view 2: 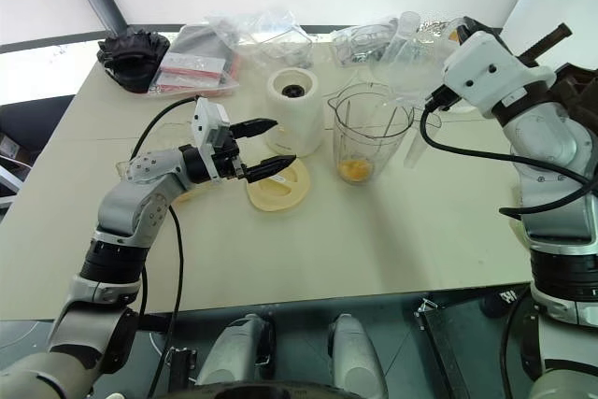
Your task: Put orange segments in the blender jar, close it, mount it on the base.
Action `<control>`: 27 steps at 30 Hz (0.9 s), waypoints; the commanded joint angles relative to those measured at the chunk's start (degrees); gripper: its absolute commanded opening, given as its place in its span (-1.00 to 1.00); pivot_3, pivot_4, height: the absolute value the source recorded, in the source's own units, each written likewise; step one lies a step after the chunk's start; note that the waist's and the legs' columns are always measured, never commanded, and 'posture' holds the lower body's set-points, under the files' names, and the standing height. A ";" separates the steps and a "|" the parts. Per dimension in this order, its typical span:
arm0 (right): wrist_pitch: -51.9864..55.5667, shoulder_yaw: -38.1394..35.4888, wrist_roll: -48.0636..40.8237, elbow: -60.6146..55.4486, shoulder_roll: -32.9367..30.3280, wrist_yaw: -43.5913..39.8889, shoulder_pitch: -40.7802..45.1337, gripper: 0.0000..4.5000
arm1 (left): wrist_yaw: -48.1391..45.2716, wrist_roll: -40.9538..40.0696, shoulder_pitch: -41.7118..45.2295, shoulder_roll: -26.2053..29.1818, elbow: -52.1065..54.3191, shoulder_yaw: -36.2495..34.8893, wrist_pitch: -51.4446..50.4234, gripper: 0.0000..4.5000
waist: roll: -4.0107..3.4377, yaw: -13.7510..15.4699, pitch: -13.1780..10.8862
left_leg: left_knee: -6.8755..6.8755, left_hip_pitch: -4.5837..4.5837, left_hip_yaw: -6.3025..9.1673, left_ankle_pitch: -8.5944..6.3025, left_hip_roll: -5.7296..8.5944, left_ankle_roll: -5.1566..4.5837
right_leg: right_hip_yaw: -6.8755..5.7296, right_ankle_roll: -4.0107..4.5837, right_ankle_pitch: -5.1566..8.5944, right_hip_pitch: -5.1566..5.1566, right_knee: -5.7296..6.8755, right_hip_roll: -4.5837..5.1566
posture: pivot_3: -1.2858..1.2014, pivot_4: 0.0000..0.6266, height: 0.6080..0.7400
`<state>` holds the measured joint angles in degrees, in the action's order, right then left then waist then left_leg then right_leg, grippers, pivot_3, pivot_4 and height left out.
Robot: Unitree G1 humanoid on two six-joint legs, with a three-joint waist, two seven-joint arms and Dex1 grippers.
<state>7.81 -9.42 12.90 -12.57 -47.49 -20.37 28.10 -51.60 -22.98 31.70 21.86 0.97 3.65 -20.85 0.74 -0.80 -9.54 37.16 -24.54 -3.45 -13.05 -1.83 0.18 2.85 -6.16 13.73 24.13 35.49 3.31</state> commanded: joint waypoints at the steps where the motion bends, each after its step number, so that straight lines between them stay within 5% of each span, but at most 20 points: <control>1: 0.78 -2.35 -0.72 -1.58 0.58 0.61 0.56 -0.96 | 0.13 0.27 0.43 0.21 1.33 -0.15 1.17 1.00 | 0.00 0.00 0.00 | 0.00 0.00 0.00 0.00 0.00 0.00 | 0.00 0.00 0.00 0.00 0.00 0.00 | 0.03 -0.52 1.00; 15: 30.39 -19.02 -18.67 -5.24 16.31 9.70 6.45 -0.96 | -0.05 0.82 0.65 0.24 0.89 0.21 1.21 1.00 | 0.01 0.02 0.01 | 0.03 0.01 0.04 0.00 -0.01 0.00 | 0.01 0.00 -0.01 0.00 0.10 -0.01 | 0.03 -0.52 1.00; 27: 30.51 -32.26 -26.93 2.14 20.93 21.80 10.77 -0.96 | -0.53 1.14 1.12 0.10 0.65 0.26 0.94 1.00 | 0.00 -0.01 0.01 | 0.01 0.00 0.02 0.00 -0.01 0.00 | 0.01 0.00 -0.01 0.03 0.13 -0.02 | 0.03 -0.52 1.00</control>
<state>40.58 -38.78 -12.46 -10.73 -26.95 -0.69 37.35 -52.11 -21.84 31.68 21.92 0.84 3.81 -20.72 0.75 -0.81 -9.53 37.17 -24.54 -3.43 -13.05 -1.84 0.18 2.86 -6.16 13.73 24.17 35.62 3.30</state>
